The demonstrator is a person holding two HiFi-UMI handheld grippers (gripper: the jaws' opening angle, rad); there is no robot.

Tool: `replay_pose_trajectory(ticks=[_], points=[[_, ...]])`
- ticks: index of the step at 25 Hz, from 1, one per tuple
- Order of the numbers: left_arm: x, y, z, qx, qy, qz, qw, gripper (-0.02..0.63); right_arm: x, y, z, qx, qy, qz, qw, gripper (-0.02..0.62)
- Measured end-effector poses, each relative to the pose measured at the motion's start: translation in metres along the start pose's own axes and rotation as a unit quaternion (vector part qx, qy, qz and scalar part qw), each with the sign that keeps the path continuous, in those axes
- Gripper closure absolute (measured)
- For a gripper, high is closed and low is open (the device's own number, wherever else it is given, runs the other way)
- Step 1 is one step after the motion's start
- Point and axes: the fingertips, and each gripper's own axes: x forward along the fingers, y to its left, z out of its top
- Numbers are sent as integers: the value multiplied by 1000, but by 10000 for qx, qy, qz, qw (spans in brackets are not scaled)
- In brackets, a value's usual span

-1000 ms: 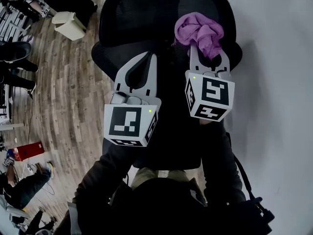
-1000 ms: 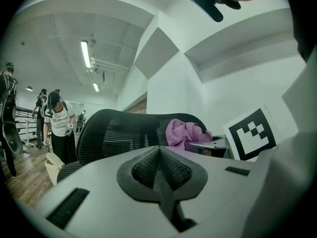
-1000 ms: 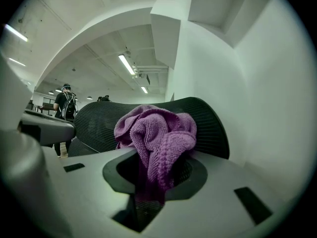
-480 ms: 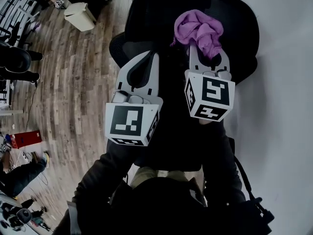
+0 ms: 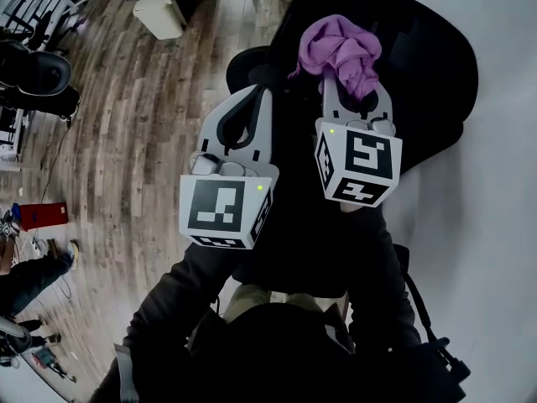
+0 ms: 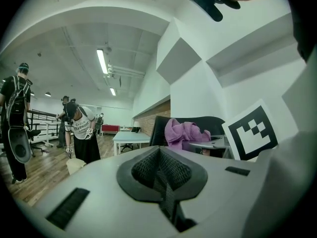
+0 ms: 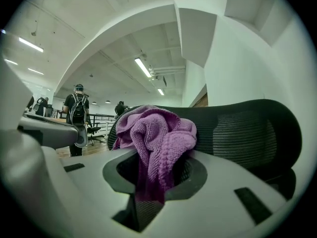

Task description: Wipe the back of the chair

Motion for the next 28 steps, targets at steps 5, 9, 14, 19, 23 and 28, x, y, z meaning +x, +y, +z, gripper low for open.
replay_pose_trajectory(ticks=[5, 9, 14, 19, 23, 28], points=[[-6, 29, 10, -49, -21, 165, 9998, 598, 18, 25, 15, -25, 2, 164, 9999, 497], [-19, 47, 17, -62, -56, 343, 9994, 598, 21, 46, 24, -42, -33, 305, 9995, 497], [-35, 59, 15, -7, -97, 514, 9986, 598, 21, 73, 27, -84, -153, 550, 9983, 497], [-47, 70, 22, 41, -138, 647, 9978, 598, 21, 81, 35, -50, -218, 592, 9980, 497], [-49, 70, 15, 35, -91, 631, 9980, 598, 18, 84, 28, -48, -242, 577, 9980, 497], [-44, 64, 3, 37, -10, 548, 9985, 598, 16, 87, 7, -2, -111, 621, 9980, 497]])
